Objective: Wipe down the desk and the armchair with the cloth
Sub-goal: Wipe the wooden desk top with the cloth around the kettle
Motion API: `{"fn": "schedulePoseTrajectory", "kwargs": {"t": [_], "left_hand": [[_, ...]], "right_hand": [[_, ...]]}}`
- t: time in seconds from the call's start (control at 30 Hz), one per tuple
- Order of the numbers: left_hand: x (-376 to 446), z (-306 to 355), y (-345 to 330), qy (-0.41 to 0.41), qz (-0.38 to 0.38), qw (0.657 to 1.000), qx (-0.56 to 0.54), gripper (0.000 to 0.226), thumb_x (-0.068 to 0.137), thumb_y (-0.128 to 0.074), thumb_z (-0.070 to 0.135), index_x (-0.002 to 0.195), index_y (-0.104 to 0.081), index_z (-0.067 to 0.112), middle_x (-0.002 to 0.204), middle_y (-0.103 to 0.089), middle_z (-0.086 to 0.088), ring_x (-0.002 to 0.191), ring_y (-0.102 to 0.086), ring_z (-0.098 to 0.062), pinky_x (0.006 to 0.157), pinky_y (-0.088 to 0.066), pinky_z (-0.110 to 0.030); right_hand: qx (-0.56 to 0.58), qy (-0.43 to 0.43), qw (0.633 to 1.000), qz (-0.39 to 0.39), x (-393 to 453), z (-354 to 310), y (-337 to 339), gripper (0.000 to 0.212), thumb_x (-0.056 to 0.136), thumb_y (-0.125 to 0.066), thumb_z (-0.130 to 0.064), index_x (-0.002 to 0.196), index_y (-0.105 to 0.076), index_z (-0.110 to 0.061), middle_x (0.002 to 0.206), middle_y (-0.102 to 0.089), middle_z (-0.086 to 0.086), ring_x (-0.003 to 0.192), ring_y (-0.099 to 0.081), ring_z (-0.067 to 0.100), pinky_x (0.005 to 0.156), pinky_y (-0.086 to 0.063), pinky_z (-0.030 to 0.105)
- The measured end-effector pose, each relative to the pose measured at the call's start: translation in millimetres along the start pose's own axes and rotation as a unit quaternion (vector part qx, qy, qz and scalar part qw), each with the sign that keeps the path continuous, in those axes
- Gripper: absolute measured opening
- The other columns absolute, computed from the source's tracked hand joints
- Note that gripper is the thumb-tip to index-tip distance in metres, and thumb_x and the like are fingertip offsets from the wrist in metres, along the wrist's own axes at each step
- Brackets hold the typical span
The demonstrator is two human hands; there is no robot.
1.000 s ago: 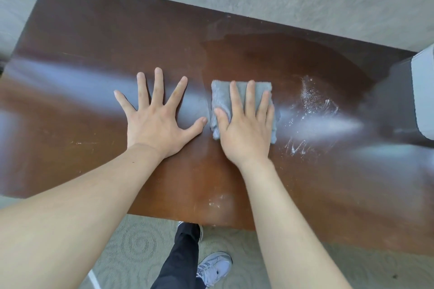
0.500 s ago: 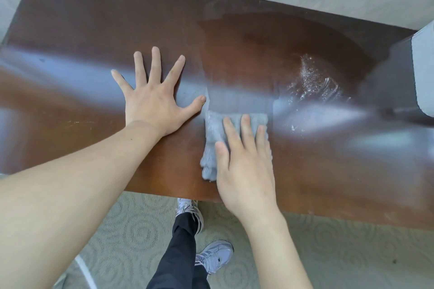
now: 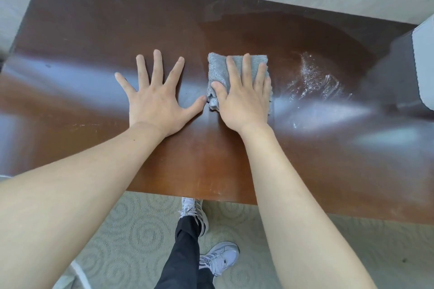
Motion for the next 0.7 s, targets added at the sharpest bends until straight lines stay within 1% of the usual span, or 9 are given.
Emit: {"fn": "schedulePoseTrajectory", "kwargs": {"t": [0.07, 0.13, 0.27, 0.33, 0.4, 0.47, 0.53, 0.6, 0.7], "left_hand": [[2, 0, 0, -0.001, 0.003, 1.000, -0.001, 0.096, 0.077, -0.018, 0.091, 0.158, -0.008, 0.041, 0.170, -0.003, -0.006, 0.155, 0.004, -0.037, 0.113, -0.003, -0.077], [2, 0, 0, -0.004, 0.003, 1.000, 0.002, 0.096, 0.078, -0.018, 0.091, 0.158, -0.008, 0.041, 0.170, -0.003, -0.006, 0.155, 0.004, -0.037, 0.113, -0.003, -0.077], [0, -1, 0, -0.004, 0.006, 1.000, 0.000, 0.097, 0.077, -0.017, 0.092, 0.159, -0.007, 0.041, 0.170, -0.002, -0.005, 0.155, 0.004, -0.037, 0.113, -0.003, -0.077], [-1, 0, 0, -0.005, 0.008, 1.000, 0.000, 0.097, 0.077, -0.015, 0.092, 0.159, -0.008, 0.039, 0.170, -0.003, -0.006, 0.154, 0.003, -0.038, 0.112, -0.004, -0.077], [-1, 1, 0, -0.006, 0.009, 1.000, 0.005, 0.098, 0.078, -0.014, 0.092, 0.159, -0.008, 0.037, 0.169, -0.003, -0.008, 0.154, 0.003, -0.039, 0.112, -0.004, -0.078], [1, 2, 0, -0.009, 0.007, 1.000, 0.006, 0.099, 0.078, -0.013, 0.092, 0.160, -0.008, 0.036, 0.169, -0.003, -0.008, 0.154, 0.003, -0.040, 0.111, -0.004, -0.078], [1, 2, 0, -0.010, 0.006, 1.000, 0.008, 0.099, 0.078, -0.012, 0.092, 0.160, -0.007, 0.036, 0.169, -0.002, -0.008, 0.154, 0.003, -0.040, 0.111, -0.004, -0.079], [1, 1, -1, -0.010, 0.007, 1.000, 0.008, 0.098, 0.078, -0.013, 0.091, 0.160, -0.007, 0.036, 0.169, -0.002, -0.008, 0.154, 0.003, -0.040, 0.111, -0.004, -0.079], [2, 1, -1, -0.010, 0.009, 1.000, 0.007, 0.098, 0.079, -0.013, 0.091, 0.159, -0.008, 0.036, 0.169, -0.003, -0.009, 0.154, 0.003, -0.041, 0.111, -0.004, -0.079]], "right_hand": [[0.001, 0.007, 1.000, 0.011, 1, -1, 3, 0.061, 0.104, -0.022, -0.054, 0.159, -0.004, -0.031, 0.168, 0.009, 0.002, 0.152, 0.015, 0.034, 0.123, 0.009, 0.047], [0.007, 0.010, 1.000, 0.022, -17, 1, 1, 0.061, 0.104, -0.022, -0.053, 0.159, -0.005, -0.031, 0.168, 0.007, 0.002, 0.152, 0.014, 0.034, 0.123, 0.008, 0.046], [0.029, -0.007, 0.999, 0.028, -99, 9, -16, 0.062, 0.103, -0.021, -0.054, 0.159, -0.009, -0.031, 0.168, 0.005, 0.001, 0.153, 0.013, 0.031, 0.124, 0.004, 0.046], [0.017, -0.014, 0.999, 0.026, -147, 9, -28, 0.062, 0.103, -0.017, -0.055, 0.159, -0.009, -0.030, 0.168, 0.003, 0.002, 0.153, 0.012, 0.031, 0.123, -0.001, 0.048], [-0.010, -0.007, 1.000, 0.019, -173, 7, -37, 0.062, 0.104, -0.016, -0.055, 0.159, -0.012, -0.026, 0.168, -0.002, 0.006, 0.153, 0.005, 0.036, 0.122, -0.005, 0.050], [-0.027, 0.000, 0.999, 0.018, -165, 7, -38, 0.063, 0.104, -0.018, -0.056, 0.159, -0.016, -0.025, 0.168, -0.006, 0.008, 0.153, 0.001, 0.039, 0.122, -0.006, 0.050], [-0.032, 0.005, 0.999, 0.024, -135, 5, -31, 0.064, 0.103, -0.019, -0.056, 0.159, -0.016, -0.026, 0.167, -0.006, 0.008, 0.153, 0.002, 0.039, 0.123, -0.002, 0.049], [-0.029, -0.002, 0.999, 0.032, -90, 8, -19, 0.063, 0.103, -0.022, -0.056, 0.159, -0.015, -0.028, 0.168, -0.004, 0.007, 0.153, 0.005, 0.038, 0.124, 0.001, 0.048], [-0.026, -0.032, 0.998, 0.055, -10, 14, 6, 0.062, 0.104, -0.025, -0.054, 0.159, -0.014, -0.027, 0.168, -0.003, 0.008, 0.152, 0.004, 0.040, 0.123, 0.002, 0.049]]}}
Point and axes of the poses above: each hand's wrist, its own x-axis towards the middle knuckle, its own y-axis out of the back of the hand, z = x × y, the point moved 9 cm from there along x, towards the middle knuckle
